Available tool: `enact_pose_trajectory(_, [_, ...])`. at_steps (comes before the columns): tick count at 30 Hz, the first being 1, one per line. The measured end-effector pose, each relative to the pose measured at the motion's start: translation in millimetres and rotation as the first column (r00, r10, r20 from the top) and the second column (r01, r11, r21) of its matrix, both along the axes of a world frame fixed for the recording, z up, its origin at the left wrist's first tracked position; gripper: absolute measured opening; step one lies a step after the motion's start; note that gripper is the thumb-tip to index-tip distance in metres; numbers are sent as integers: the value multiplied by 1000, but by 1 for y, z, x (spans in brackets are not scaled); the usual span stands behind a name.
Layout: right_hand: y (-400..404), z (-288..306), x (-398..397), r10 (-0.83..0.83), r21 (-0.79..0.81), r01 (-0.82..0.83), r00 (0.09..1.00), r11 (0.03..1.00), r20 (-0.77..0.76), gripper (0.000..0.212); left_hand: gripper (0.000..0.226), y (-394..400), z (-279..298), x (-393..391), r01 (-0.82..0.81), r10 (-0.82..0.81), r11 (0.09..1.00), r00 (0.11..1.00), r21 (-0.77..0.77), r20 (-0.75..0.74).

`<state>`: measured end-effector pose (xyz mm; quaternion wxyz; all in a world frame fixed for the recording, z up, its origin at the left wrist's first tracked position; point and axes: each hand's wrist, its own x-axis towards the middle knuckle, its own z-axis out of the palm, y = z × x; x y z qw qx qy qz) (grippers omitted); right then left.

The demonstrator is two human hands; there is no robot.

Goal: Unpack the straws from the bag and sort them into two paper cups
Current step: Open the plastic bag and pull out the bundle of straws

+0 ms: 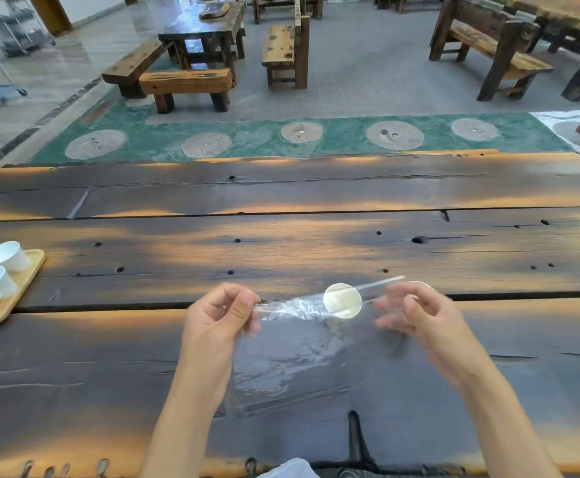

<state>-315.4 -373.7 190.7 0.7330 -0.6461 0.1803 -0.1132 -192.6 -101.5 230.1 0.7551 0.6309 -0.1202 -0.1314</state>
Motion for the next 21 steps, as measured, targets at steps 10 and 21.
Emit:
enact_pose_trajectory(10, [27, -29, 7, 29, 107, -34, 999, 994, 46, 21, 11, 1, -8, 3, -182, 151, 975, 964, -130, -217])
enact_pose_trajectory(21, [33, -17, 16, -96, -115, 101, 994, 988, 43, 35, 19, 11, -14, 6, -287, 234, 946, 926, -149, -298])
